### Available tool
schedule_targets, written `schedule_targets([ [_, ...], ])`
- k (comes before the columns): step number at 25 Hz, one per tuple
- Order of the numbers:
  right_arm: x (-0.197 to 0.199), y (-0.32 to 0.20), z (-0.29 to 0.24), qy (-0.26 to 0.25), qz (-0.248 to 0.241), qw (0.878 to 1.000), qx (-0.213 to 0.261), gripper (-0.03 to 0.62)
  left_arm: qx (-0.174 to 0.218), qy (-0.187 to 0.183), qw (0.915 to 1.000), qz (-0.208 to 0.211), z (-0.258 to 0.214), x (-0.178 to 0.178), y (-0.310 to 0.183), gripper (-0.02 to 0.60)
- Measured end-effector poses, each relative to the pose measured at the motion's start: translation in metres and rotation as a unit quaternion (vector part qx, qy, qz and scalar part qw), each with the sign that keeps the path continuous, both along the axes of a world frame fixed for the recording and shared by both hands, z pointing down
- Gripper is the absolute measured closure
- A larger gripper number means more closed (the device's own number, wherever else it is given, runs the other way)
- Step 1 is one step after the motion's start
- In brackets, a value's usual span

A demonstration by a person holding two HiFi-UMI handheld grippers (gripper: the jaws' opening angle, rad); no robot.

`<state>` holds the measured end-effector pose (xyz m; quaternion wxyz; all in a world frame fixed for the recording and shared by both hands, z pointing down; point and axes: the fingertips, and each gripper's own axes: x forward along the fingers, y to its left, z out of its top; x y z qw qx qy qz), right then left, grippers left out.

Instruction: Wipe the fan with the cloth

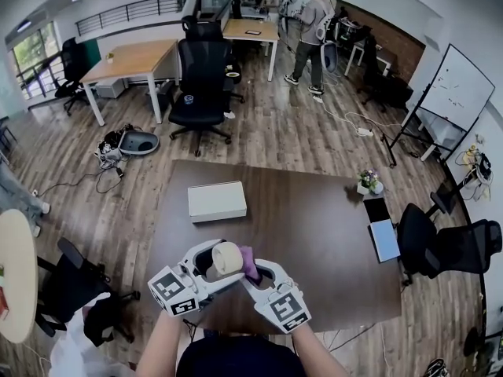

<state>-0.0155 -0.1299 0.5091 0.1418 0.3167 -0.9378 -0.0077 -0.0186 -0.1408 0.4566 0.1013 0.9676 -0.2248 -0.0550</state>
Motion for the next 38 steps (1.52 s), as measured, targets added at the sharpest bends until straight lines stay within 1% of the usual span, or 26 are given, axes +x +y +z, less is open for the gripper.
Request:
schedule_targets([
  [4,-0.006,0.028,0.019,-0.001,-0.011,0.999,-0.033,0.479,-0.015,0.000,0.9999,-0.008,0.010,0.000,0.006,0.204],
  [7,-0.009,0.030,0.024,0.000,-0.017,0.999,-0.034,0.479,-0.020,0.002,0.9996,-0.019,0.013,-0.005,-0.001,0.204],
  [10,-0.011,0.041,0.030,-0.001,-0.022,0.999,-0.047,0.479,-0.035,0.005,0.9989,-0.030,0.020,-0.009,-0.005,0.204],
  [16,-0.006,0.053,0.024,-0.008,-0.026,0.999,-0.046,0.479,-0.043,0.012,0.9983,-0.039,0.024,-0.009,-0.005,0.204],
  [19,-0.009,0.062,0.023,0.000,-0.036,0.998,-0.043,0.477,-0.047,0.015,0.9978,-0.044,0.024,-0.011,-0.007,0.204],
  [24,-0.018,0.068,0.022,-0.008,-0.049,0.998,-0.044,0.479,-0.050,0.017,0.9976,-0.044,0.026,-0.012,-0.010,0.204],
  [26,-0.017,0.066,0.024,-0.008,-0.047,0.998,-0.047,0.479,-0.052,0.017,0.9976,-0.043,0.026,-0.012,-0.010,0.204],
  [28,-0.013,0.061,0.028,-0.007,-0.036,0.998,-0.053,0.479,-0.054,0.020,0.9976,-0.039,0.024,-0.012,-0.008,0.204],
  [31,-0.006,0.051,0.028,-0.018,-0.015,0.998,-0.060,0.479,-0.053,0.020,0.9982,-0.021,0.023,-0.008,0.000,0.204],
  [34,0.002,0.038,0.022,-0.023,-0.003,0.998,-0.053,0.479,-0.046,0.009,0.9989,-0.001,0.024,-0.001,0.009,0.205],
  [38,0.011,0.024,0.011,-0.014,0.003,0.999,-0.035,0.479,-0.043,0.011,0.9989,0.015,0.024,0.004,0.015,0.205],
])
